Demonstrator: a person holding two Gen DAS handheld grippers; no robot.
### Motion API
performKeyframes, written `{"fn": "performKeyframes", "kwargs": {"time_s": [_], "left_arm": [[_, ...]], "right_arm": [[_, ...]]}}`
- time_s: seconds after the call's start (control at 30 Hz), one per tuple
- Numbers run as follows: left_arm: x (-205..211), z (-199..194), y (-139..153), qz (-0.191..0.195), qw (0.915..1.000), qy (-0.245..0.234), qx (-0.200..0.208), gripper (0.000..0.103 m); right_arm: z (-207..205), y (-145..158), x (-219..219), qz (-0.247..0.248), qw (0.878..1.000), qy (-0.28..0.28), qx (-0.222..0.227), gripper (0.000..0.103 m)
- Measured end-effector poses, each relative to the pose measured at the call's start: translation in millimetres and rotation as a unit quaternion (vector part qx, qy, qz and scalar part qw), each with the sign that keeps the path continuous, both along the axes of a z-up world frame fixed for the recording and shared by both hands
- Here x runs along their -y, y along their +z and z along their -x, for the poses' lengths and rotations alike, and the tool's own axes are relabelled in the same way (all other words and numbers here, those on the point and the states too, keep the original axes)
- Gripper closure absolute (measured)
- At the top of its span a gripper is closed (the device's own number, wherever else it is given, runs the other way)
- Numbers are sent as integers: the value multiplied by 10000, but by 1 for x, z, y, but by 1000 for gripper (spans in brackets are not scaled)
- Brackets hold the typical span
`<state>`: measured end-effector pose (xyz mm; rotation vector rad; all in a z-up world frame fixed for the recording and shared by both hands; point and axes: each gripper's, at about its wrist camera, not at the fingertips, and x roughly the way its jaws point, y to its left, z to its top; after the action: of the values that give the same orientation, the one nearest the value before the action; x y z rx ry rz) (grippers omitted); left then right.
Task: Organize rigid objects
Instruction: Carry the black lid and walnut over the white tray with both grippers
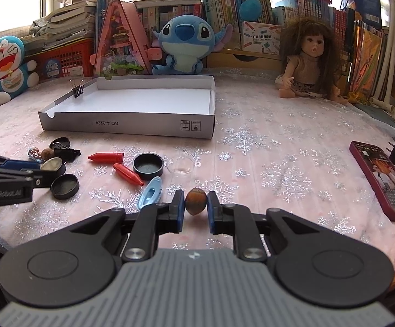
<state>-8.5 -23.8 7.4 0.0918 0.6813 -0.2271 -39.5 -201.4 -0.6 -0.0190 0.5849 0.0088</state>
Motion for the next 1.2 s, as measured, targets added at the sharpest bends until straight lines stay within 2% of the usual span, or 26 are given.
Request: {"fn": "performKeyframes", "kwargs": {"time_s": [0.13, 0.2, 0.33, 0.47, 0.73, 0.97, 1.2], "left_arm": [[2, -9, -2, 35, 9999, 79, 61, 65], [2, -11, -3, 105, 9999, 105, 60, 73], [1, -8, 2, 144, 9999, 37, 10, 73], [-2, -3, 14, 255, 9996, -55, 46, 73], [-12, -2, 39, 506, 9985, 66, 182, 73], [-16, -20, 65, 550, 9979, 51, 323, 73], [-19, -60, 96, 599, 9973, 60, 423, 73]], "right_arm": [[0, 0, 0, 2, 10000, 0, -2, 82], [0, 0, 0, 2, 10000, -1, -3, 82], [0, 1, 1, 10, 10000, 5, 4, 82], [-1, 4, 4, 9, 10000, 9, 89, 82], [-15, 19, 15, -241, 9997, 38, 102, 82], [-36, 42, 22, -512, 9985, 169, 104, 82], [-70, 73, 28, -640, 9971, 371, 169, 82]]}}
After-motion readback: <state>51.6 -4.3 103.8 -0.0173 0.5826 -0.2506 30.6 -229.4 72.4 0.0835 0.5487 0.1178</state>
